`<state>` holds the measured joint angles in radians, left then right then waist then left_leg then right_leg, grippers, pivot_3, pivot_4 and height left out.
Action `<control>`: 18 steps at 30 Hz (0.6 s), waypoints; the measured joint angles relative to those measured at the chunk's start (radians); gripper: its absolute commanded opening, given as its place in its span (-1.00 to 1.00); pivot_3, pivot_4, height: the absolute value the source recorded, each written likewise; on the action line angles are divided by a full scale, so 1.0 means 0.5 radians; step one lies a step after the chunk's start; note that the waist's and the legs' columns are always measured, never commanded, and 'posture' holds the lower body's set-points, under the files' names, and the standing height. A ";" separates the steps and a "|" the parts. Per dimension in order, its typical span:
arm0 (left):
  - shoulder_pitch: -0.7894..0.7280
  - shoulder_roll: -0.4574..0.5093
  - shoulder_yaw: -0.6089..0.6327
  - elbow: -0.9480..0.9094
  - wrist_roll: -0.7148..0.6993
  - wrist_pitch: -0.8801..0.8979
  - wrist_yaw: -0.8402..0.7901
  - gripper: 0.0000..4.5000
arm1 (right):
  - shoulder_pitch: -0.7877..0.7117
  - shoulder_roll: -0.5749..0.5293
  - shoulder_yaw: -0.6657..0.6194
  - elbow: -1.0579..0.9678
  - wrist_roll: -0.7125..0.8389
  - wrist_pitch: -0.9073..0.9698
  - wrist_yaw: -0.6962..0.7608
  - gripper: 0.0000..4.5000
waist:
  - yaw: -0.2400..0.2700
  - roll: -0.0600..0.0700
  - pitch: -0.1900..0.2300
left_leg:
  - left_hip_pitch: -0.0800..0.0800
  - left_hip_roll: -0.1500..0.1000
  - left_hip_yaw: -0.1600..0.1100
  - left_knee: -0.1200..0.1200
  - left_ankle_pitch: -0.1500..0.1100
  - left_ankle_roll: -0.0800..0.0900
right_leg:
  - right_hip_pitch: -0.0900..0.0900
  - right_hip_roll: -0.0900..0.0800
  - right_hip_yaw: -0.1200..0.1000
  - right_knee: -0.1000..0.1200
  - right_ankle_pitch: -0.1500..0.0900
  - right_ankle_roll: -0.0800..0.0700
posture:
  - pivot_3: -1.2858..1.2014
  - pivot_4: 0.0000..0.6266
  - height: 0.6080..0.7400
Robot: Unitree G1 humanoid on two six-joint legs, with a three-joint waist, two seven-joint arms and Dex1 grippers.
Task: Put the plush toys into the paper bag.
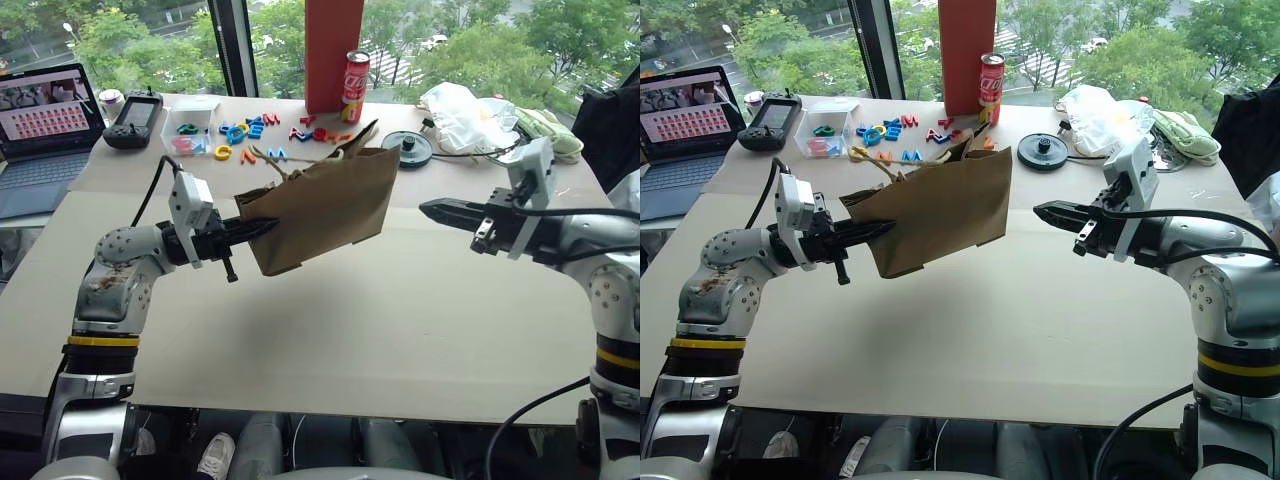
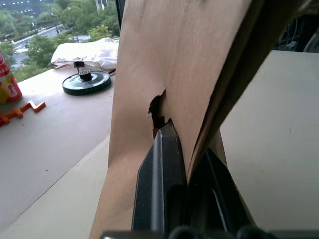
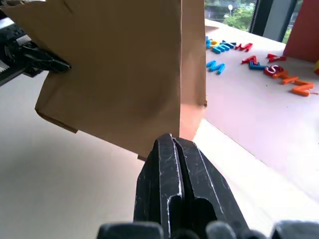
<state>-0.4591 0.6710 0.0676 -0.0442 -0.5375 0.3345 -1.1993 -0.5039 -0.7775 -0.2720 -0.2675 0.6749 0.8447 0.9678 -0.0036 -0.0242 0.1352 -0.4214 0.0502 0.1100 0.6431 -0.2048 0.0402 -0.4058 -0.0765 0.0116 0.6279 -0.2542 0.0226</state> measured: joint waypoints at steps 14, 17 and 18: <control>0.081 -0.031 -0.226 0.260 0.156 -0.410 -0.497 -0.98 | 0.195 -0.287 -0.022 0.021 0.110 -0.096 0.428 -1.00 | 0.024 0.000 0.000 | 0.000 0.000 0.001 0.001 0.000 0.001 | 0.000 0.001 0.001 -0.001 0.000 -0.001 | 0.03 -0.52 0.98; 0.055 -0.098 -0.300 0.380 0.223 -0.542 -0.544 -0.98 | 0.243 -0.321 -0.012 -0.001 0.109 -0.098 0.460 -1.00 | 0.029 0.000 0.000 | -0.001 0.000 0.001 0.002 -0.001 0.001 | 0.000 0.001 0.001 -0.001 0.000 -0.001 | 0.03 -0.52 0.98; 0.045 -0.107 -0.307 0.413 0.236 -0.570 -0.551 -0.98 | 0.245 -0.321 -0.011 0.000 0.109 -0.098 0.460 -1.00 | 0.027 0.000 0.000 | 0.000 0.000 0.001 0.002 -0.001 0.001 | -0.001 0.001 0.002 0.000 0.000 -0.001 | 0.03 -0.52 0.98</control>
<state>-0.4367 0.6174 -0.0859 0.1622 -0.4193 0.0493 -1.4750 -0.3815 -0.9380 -0.2774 -0.2675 0.7291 0.7958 1.1979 0.0098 -0.0241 0.1353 -0.4216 0.0501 0.1104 0.6440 -0.2051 0.0409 -0.4062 -0.0760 0.0124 0.6278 -0.2543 0.0222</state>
